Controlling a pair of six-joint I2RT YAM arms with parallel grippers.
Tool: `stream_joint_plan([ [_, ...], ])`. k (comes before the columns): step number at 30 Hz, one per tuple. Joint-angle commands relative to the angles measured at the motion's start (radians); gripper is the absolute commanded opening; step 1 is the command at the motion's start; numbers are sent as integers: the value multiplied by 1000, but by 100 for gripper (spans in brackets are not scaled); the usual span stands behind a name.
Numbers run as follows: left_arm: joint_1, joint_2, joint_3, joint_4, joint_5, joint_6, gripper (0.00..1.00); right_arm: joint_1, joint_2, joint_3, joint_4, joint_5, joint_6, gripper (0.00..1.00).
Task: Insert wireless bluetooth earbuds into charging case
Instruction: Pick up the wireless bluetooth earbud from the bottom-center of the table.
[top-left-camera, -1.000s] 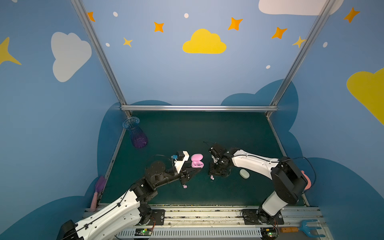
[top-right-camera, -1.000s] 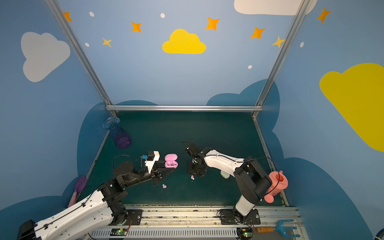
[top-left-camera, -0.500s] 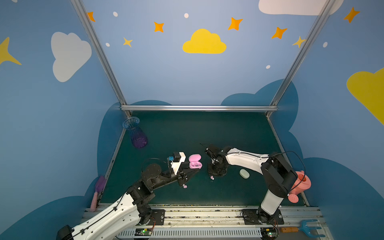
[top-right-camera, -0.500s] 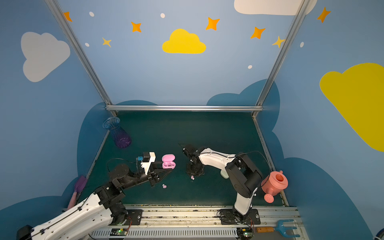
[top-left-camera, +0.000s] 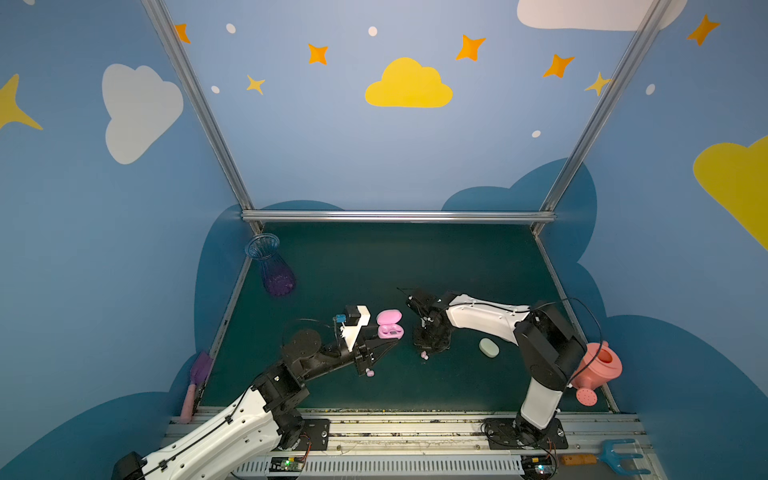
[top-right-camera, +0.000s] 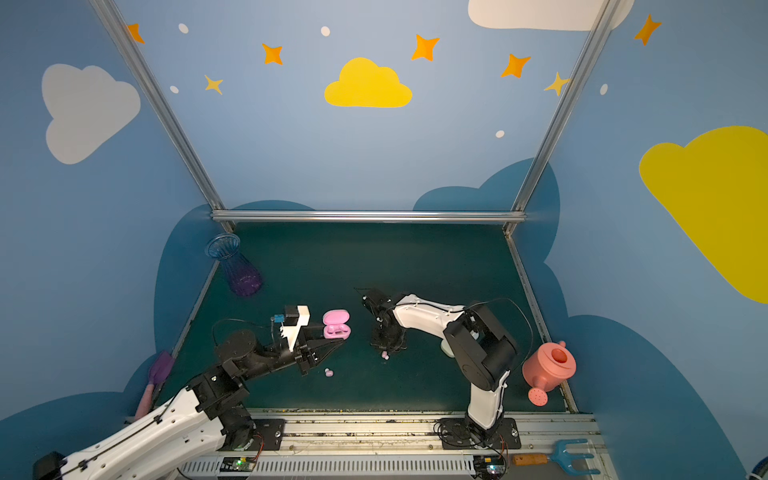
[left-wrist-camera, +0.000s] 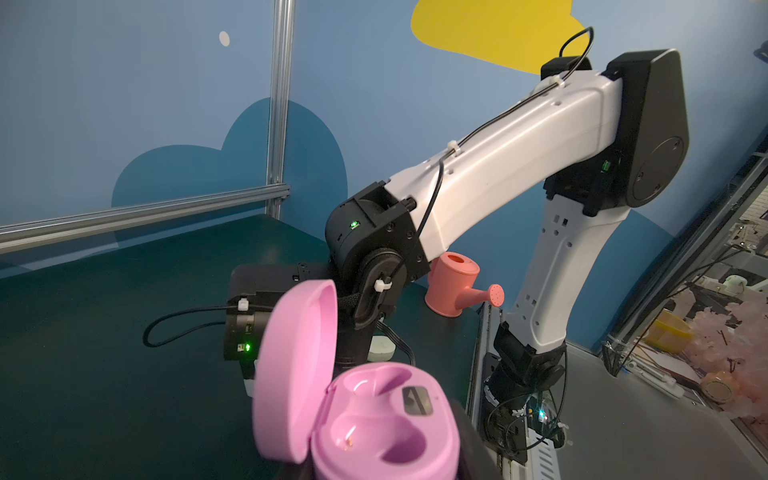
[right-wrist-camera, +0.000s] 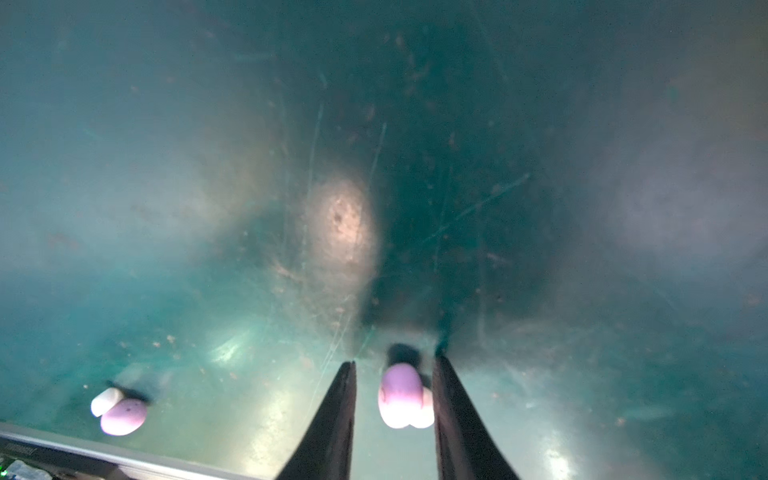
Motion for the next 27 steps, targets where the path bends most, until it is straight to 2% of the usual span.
stream_joint_plan([
  [1,-2,-12,-8,7,-8,-4,11,11,34,28,-53,-6,6,30],
  [8,-1,-12,-7,7,-11,-2,10,14,62,46,-72,-11,4,27],
  [19,-3,-20,-11,4,-15,1,10,14,70,52,-80,-9,4,16],
  [27,-3,-12,-11,5,-15,6,10,12,31,47,-63,-3,-3,15],
])
